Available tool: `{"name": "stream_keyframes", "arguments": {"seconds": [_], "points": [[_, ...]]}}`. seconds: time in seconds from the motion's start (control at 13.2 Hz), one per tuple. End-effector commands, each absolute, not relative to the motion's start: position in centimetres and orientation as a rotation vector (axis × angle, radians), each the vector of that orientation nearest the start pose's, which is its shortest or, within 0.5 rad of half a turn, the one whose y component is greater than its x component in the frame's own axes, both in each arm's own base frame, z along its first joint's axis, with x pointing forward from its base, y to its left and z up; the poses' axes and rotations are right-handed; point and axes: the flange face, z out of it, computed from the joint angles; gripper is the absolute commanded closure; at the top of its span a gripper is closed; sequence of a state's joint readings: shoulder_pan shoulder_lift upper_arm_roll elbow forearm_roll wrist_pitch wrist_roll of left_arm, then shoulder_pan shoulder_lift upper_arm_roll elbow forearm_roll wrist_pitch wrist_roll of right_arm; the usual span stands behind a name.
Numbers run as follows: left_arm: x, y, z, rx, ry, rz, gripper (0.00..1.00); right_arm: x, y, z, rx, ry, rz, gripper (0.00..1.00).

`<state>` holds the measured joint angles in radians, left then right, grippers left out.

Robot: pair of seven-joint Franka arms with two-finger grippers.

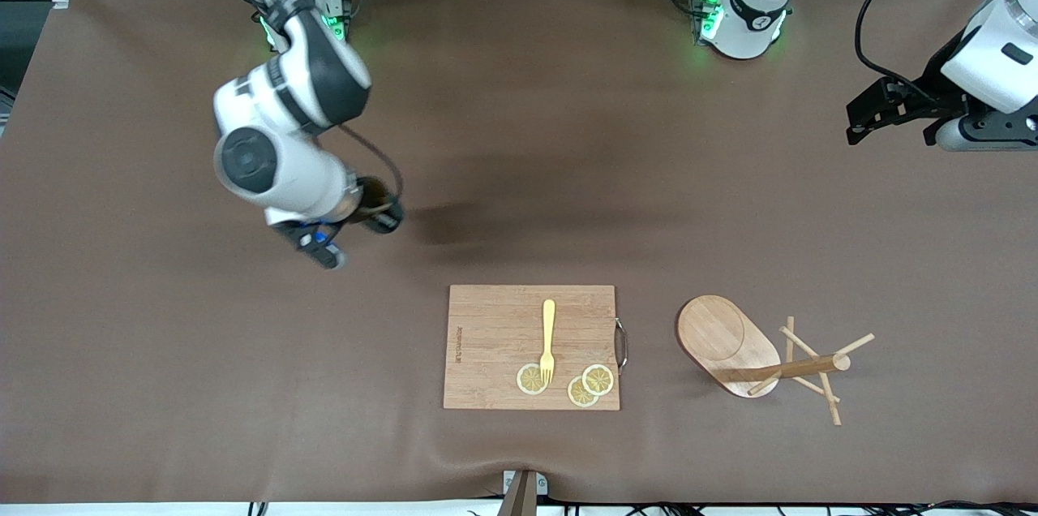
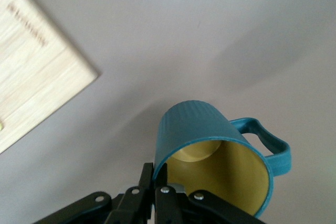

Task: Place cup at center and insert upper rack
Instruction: 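Carry the teal mug with the right gripper to the table center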

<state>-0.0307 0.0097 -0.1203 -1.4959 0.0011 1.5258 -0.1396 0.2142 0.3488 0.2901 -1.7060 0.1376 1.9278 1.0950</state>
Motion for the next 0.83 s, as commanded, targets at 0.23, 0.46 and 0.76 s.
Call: {"name": "stream_keyframes", "arguments": {"seconds": [0.23, 0.46, 0.76], "points": [[54.6, -8.1, 65.3, -3.144, 0.041, -0.024, 0.00, 49.0, 42.3, 40.6, -2.799, 1.082, 0.363, 1.00], [54.6, -8.0, 65.3, -3.144, 0.039, -0.021, 0.00, 45.7, 46.6, 37.7, -2.912, 0.932, 0.321, 1.00], [54.6, -8.1, 65.2, -3.144, 0.031, -0.019, 0.00, 42.8, 51.1, 33.4, -2.932, 0.817, 0.327, 1.00]]}}
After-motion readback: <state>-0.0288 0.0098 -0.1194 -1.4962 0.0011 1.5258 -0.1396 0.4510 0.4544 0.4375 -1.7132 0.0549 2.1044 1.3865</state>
